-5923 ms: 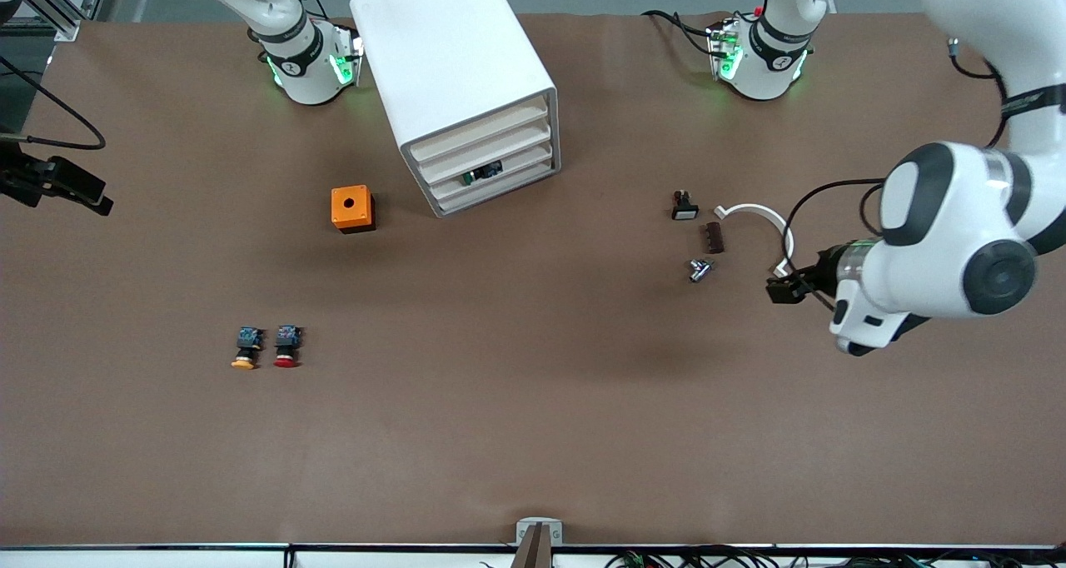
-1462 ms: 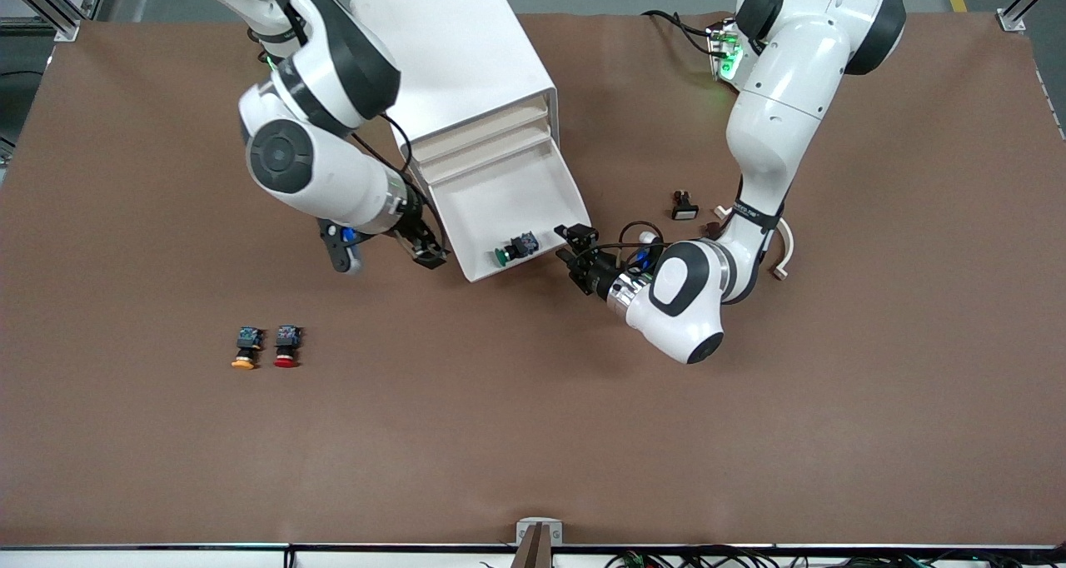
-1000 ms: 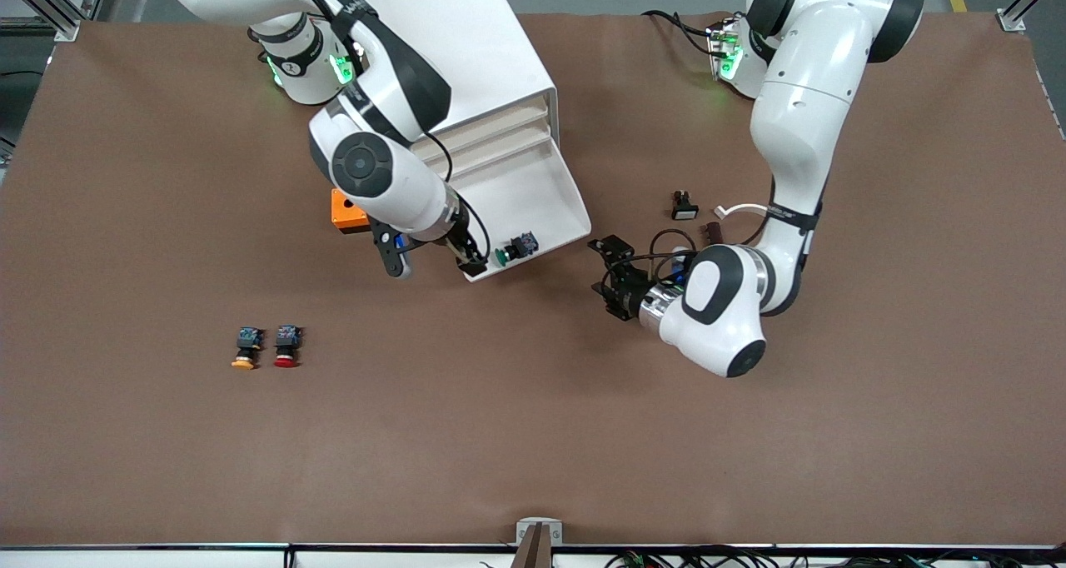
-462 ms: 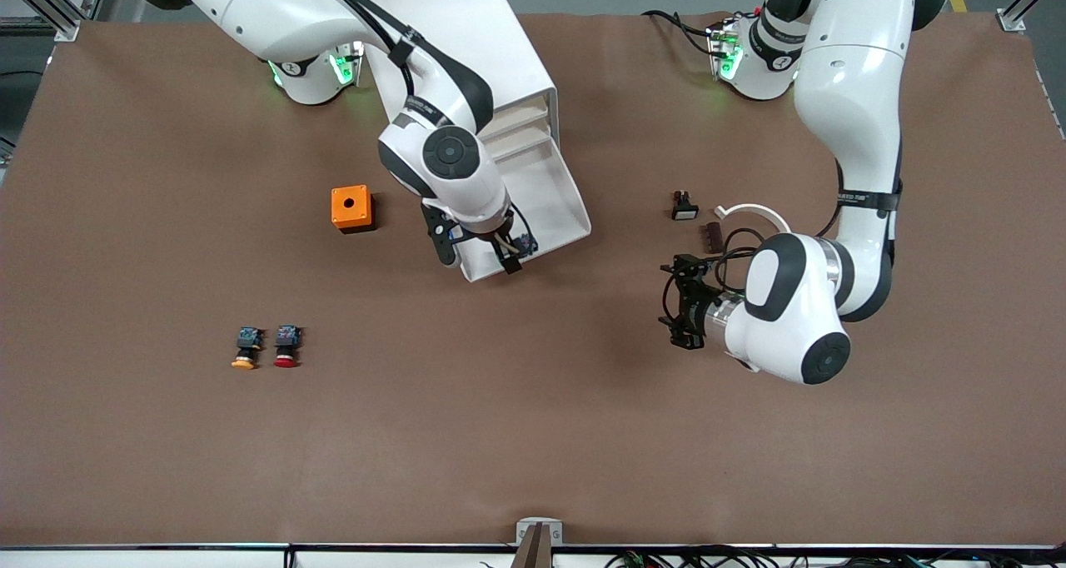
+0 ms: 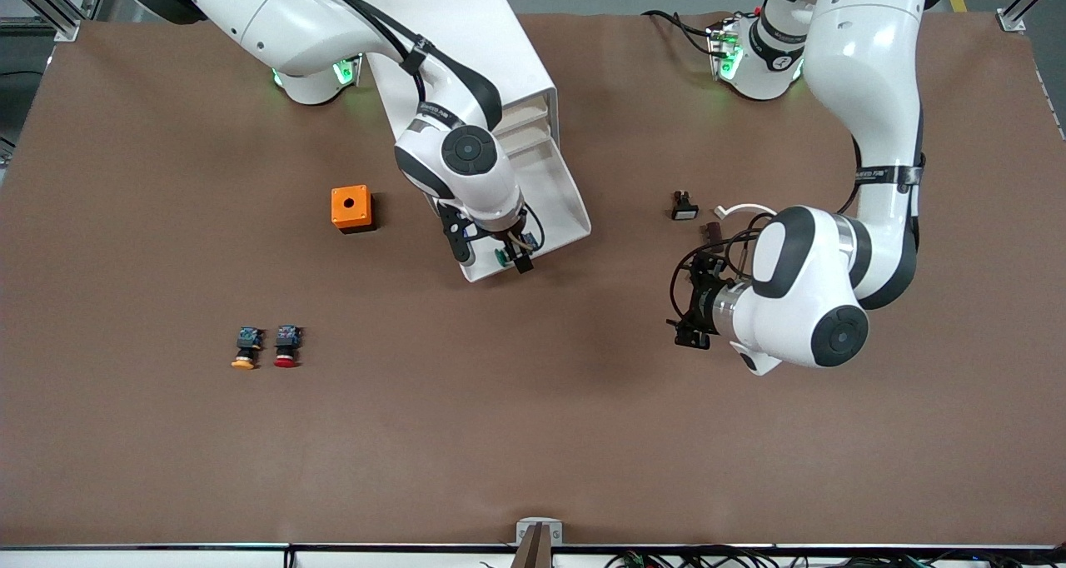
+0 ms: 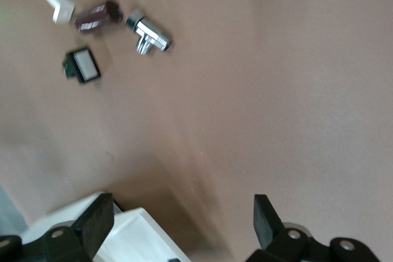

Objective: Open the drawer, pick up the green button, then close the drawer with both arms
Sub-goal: 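Grasp the green push button in the drawer with the right gripper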

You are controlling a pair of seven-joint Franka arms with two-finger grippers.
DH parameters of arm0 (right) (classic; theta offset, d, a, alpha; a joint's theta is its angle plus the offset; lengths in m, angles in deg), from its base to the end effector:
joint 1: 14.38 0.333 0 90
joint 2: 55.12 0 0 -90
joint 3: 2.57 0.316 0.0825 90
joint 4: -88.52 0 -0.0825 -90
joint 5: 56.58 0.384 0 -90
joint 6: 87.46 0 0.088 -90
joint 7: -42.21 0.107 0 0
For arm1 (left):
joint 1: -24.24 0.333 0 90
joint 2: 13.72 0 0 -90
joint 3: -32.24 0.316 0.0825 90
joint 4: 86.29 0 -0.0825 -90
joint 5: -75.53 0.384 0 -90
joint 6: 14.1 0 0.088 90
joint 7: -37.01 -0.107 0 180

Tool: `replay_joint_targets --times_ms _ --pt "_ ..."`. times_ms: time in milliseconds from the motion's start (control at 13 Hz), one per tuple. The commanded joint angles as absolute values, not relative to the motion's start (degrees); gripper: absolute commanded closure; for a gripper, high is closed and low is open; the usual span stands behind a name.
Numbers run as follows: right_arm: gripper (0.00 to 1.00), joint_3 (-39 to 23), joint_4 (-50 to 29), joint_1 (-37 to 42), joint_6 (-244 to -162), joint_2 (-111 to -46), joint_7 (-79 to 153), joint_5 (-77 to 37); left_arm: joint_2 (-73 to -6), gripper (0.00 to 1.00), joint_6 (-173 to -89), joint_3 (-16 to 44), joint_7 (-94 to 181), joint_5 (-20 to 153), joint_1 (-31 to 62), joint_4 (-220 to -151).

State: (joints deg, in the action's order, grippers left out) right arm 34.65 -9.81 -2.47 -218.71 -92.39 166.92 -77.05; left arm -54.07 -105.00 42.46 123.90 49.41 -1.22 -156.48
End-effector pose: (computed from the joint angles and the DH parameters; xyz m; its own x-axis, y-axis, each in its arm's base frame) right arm 0.4840 0.4707 0.2775 0.3574 -0.9259 -0.1227 -0.9335 -0.3583 -0.0151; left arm 0.6589 -0.2598 0.3428 0.1899 0.9265 -0.3249 0.9041 -0.2940 -0.3100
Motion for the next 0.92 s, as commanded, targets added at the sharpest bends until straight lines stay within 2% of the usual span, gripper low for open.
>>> replay_joint_targets --times_ms 0,462,538,692,846 --pt "0.17 35.14 -9.12 -2.25 -218.95 -93.09 168.95 -79.08 -53.01 0.01 -107.69 42.70 113.52 51.36 -1.86 -157.22" --pt "0.91 35.57 -8.16 -3.12 -218.25 -92.92 167.55 -80.14 -53.01 0.00 -111.83 42.96 104.08 51.44 -3.00 -157.22" --pt "0.96 36.88 -7.46 -4.43 -217.29 -92.66 166.58 -80.05 -53.27 0.00 -112.45 42.96 103.73 51.53 -3.18 -157.31" --pt "0.96 39.95 -4.66 -7.16 -211.25 -92.39 161.60 -79.70 -53.36 0.00 -114.03 42.78 102.94 51.62 -4.06 -157.57" --pt "0.96 40.50 -1.40 -8.22 -204.04 -91.00 154.39 -79.17 -54.06 0.00 -115.87 42.61 102.58 54.06 -5.81 -157.66"
